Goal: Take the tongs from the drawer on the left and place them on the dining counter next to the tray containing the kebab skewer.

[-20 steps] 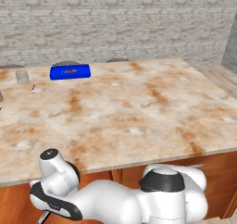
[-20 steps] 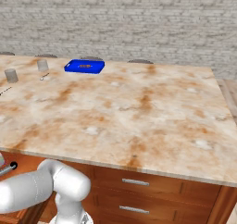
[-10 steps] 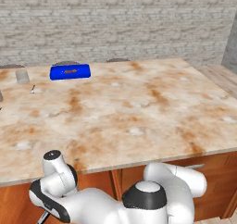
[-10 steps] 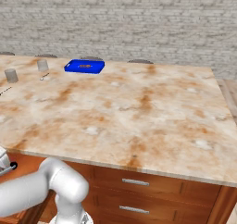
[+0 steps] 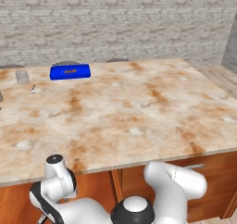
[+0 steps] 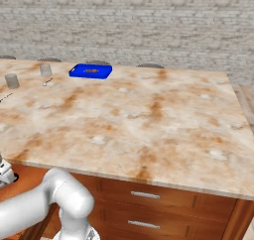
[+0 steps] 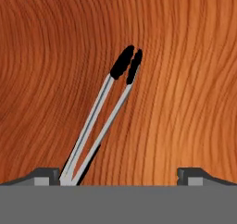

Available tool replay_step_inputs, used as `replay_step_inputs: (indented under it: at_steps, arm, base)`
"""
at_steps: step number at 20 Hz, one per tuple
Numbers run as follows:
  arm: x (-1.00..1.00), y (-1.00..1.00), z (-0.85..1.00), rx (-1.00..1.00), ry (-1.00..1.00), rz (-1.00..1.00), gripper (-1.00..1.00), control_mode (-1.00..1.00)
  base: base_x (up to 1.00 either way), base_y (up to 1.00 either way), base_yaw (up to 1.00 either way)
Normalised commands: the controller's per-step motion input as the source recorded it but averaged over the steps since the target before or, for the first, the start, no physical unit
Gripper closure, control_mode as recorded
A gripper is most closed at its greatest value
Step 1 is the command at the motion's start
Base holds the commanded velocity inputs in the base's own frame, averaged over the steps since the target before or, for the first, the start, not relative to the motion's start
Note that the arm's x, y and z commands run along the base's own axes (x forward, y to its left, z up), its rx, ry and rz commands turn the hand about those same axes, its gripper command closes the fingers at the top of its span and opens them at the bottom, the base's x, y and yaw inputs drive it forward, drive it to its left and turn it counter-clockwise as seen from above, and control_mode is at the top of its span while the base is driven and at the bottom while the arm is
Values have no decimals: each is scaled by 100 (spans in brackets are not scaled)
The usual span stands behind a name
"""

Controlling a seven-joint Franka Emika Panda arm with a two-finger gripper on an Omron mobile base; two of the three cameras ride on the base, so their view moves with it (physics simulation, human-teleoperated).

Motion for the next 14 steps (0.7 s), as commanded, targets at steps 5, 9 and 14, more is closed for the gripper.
replay_step_inputs:
  at_steps: [5,9,14]
  arm:
    - [15,13,-20,0,0,0,-100,-100]
    - [17,21,-16,0,0,0,-100,-100]
    - [20,25,-17,0,0,0,-100,-100]
  base:
    - [0,0,0]
    - [0,0,0]
    - [0,0,0]
